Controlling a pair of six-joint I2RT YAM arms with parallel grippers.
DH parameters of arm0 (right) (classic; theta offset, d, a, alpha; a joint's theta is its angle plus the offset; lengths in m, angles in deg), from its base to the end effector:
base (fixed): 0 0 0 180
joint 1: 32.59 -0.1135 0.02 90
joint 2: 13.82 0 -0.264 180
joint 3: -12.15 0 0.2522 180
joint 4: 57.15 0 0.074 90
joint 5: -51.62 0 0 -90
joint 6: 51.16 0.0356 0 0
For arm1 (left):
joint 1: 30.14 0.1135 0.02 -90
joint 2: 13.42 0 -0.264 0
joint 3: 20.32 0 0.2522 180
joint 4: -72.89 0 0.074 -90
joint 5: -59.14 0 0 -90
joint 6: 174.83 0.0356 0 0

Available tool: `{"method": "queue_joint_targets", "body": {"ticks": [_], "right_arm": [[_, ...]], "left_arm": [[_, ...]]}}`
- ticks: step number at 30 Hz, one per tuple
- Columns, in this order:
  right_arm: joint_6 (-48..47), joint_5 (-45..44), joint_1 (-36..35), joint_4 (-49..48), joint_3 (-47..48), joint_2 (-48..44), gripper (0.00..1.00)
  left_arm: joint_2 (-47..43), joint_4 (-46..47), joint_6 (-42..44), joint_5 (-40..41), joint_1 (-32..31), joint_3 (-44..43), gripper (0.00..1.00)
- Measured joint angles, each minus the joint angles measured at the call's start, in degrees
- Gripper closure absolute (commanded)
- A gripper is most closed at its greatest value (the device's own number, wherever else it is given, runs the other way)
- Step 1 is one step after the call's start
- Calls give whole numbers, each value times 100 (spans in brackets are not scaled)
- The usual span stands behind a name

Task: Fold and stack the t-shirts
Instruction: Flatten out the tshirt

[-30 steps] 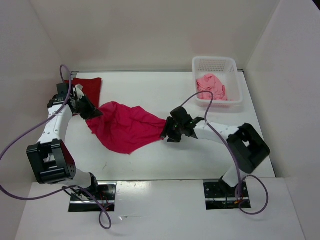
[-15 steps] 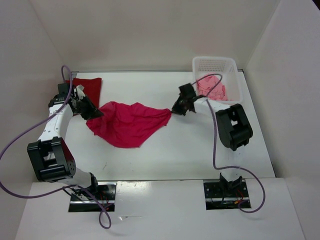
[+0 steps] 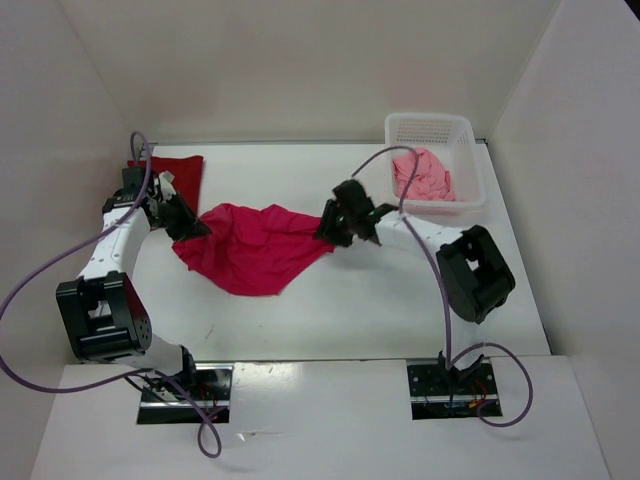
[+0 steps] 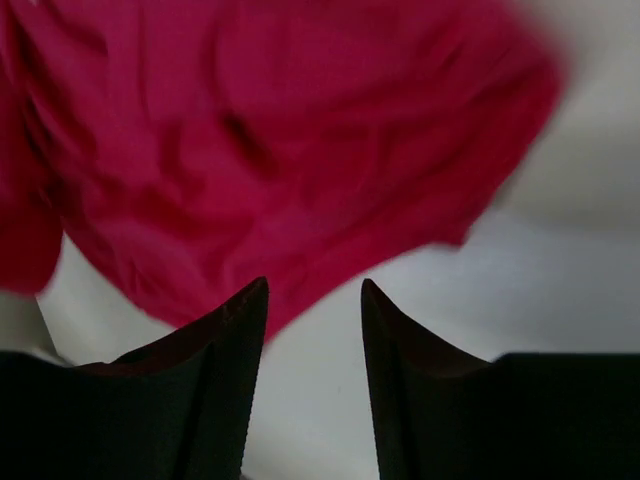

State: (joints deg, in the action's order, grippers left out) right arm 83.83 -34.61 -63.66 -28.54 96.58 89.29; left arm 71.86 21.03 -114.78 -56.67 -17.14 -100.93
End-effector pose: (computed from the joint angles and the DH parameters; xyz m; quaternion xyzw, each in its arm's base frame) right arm 0.3355 0.2049 0.2094 0.1009 0.9254 0.2484 0.2678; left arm 0.3037 0.0542 0.2676 -0.2819 0.8922 -0.2529 0.2461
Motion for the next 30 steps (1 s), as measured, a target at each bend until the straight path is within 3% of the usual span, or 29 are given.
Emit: {"method": "queue_joint_targets", "body": {"ticks": [4,10,12,13,16,17,21,28,30], "right_arm": [[330,437,-960,-199,-776,17,45],[640,573,-1097,-507,-651,531,46],[717,575,-1082,-638,-426,750,53],[761,562,-1080,-702,-310,870,69],[807,459,-1032,-706,68,1241,99],[787,431,-1012,-691,184,1331,100],[588,321,-544,-529,273,1335,100],[-378,-57,1427,321,831,1259,100],[-518,-232,1659,470,1202,1259,85]], "left_arm": [[4,9,0,-2,-59,-2,89],[13,7,0,2,-160,-26,89],[15,15,0,9,-197,-50,89],[15,17,0,15,-208,-61,89],[15,26,0,59,-221,-85,89],[15,24,0,85,-223,-98,86],[15,17,0,223,-223,-179,86],[15,20,0,407,-262,-197,86],[26,20,0,459,-315,-197,86]]}}
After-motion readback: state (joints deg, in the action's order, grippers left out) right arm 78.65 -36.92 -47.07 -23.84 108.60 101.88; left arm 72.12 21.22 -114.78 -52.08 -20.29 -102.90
